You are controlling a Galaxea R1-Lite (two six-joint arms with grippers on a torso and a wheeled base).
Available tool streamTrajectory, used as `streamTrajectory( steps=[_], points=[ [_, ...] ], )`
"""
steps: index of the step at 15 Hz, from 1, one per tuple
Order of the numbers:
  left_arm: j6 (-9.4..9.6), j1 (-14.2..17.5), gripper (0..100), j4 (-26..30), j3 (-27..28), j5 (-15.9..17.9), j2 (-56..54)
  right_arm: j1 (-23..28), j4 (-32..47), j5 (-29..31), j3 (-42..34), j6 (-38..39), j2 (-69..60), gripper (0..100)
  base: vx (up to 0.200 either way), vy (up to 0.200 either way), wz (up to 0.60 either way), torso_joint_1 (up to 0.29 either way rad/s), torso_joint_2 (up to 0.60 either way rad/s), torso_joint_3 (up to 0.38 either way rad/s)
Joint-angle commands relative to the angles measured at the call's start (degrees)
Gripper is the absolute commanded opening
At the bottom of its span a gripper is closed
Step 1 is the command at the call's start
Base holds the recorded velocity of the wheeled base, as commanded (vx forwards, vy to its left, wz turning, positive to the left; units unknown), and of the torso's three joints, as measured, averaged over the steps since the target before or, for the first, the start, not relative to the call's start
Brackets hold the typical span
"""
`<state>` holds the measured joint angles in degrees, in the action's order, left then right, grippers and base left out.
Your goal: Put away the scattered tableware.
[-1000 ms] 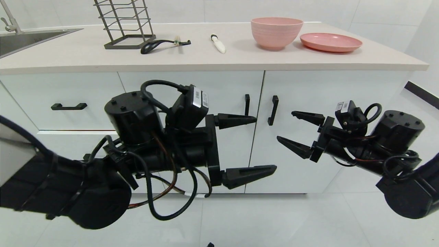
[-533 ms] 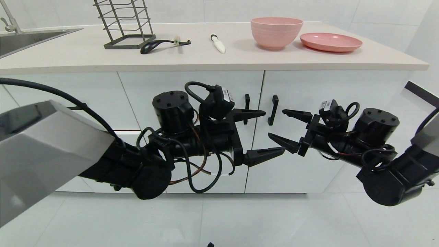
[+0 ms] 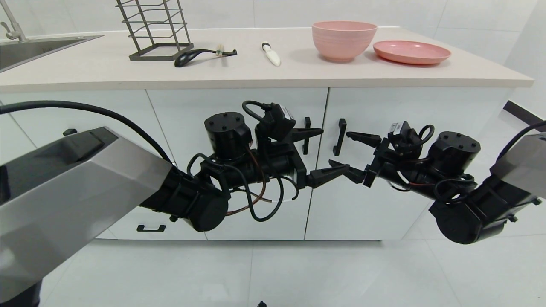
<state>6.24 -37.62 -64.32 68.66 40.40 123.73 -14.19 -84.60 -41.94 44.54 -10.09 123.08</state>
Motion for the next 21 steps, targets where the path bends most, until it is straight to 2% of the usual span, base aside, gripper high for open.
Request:
streamTrajectory(
  steps=[1,3,5,7,9,12,16,21],
  points=[
    [0.0,0.2,100,-0.5,1.2,0.0,0.4,0.0,-0.1,-0.3,0.7,0.0,0.9,100,0.0,0.0,0.0,0.0,0.0,0.0],
    [-0.09,0.3,100,-2.6,3.8,0.5,1.9,-0.2,-0.1,-0.4,1.2,0.0,1.6,100,0.0,0.0,0.0,0.0,0.0,0.0],
    [-0.18,0.3,100,-3.8,4.0,1.2,2.6,-0.2,-0.1,-0.4,2.4,0.0,2.0,100,0.0,0.0,0.0,0.0,0.0,0.0],
    [-1.23,0.3,100,-4.0,4.1,4.3,2.7,-0.4,-0.1,-0.6,2.8,-0.2,2.8,100,0.0,0.0,0.0,0.0,0.0,0.0],
    [-3.34,0.3,100,-4.4,4.6,4.4,2.7,-0.4,-0.1,-1.1,3.5,-0.2,3.0,100,0.0,0.0,0.0,0.0,0.0,0.0],
    [-10.02,0.3,100,-7.5,6.5,3.6,2.9,-0.5,-0.4,-3.2,4.5,-0.3,3.7,100,0.0,0.0,0.0,0.0,0.0,0.0],
    [-10.37,1.0,100,-8.1,6.8,1.3,3.6,-0.4,-0.6,-6.3,4.5,-0.4,3.7,100,0.0,0.0,0.0,0.0,0.0,0.0],
    [-10.37,1.0,100,-9.2,6.8,1.3,4.8,-0.3,-0.9,-10.4,2.8,-0.4,2.5,100,0.0,0.0,0.0,0.0,0.0,0.0]
  ],
)
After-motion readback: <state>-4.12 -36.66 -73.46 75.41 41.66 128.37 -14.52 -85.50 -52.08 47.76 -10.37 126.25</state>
